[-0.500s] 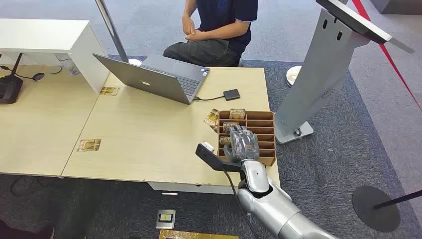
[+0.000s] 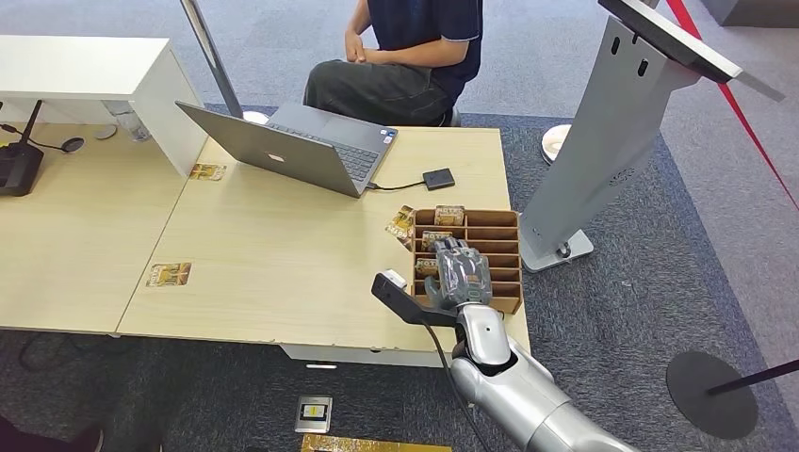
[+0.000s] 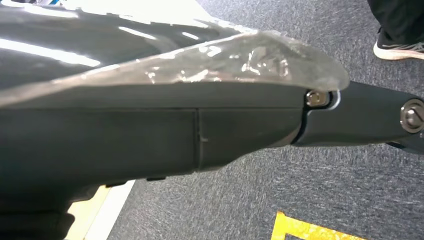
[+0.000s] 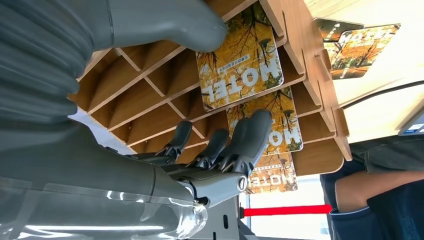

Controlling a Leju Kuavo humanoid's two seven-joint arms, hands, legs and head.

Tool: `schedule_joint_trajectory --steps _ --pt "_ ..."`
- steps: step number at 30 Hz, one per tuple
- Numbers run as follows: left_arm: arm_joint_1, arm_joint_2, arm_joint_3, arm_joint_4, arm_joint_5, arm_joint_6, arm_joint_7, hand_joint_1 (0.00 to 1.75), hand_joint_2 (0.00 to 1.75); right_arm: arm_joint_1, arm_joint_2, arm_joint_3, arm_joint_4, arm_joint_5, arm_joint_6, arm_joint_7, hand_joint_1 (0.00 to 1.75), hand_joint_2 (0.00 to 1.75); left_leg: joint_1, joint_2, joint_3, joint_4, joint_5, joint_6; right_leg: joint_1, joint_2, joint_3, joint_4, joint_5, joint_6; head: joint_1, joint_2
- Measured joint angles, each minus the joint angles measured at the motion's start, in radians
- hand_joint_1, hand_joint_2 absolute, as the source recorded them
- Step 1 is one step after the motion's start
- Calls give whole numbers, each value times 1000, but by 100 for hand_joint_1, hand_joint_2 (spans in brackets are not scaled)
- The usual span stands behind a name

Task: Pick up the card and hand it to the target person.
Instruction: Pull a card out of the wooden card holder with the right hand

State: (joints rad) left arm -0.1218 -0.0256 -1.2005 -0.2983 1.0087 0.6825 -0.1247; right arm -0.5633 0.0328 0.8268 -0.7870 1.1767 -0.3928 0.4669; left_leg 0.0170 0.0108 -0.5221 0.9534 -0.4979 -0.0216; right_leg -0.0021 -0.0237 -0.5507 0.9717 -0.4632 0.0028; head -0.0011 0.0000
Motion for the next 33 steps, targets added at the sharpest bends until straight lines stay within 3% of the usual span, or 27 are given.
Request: schedule_joint_trajectory --steps 11,33 --pt "0 0 0 0 -2 0 -1 0 0 0 -1 -1 -7 3 2 3 55 175 0 0 0 0 0 0 0 0 0 0 0 0 0 0" --pt "0 1 0 0 -2 0 -1 0 0 5 0 -1 -8 -7 16 1 80 175 0 0 0 0 0 0 0 0 0 0 0 0 0 0"
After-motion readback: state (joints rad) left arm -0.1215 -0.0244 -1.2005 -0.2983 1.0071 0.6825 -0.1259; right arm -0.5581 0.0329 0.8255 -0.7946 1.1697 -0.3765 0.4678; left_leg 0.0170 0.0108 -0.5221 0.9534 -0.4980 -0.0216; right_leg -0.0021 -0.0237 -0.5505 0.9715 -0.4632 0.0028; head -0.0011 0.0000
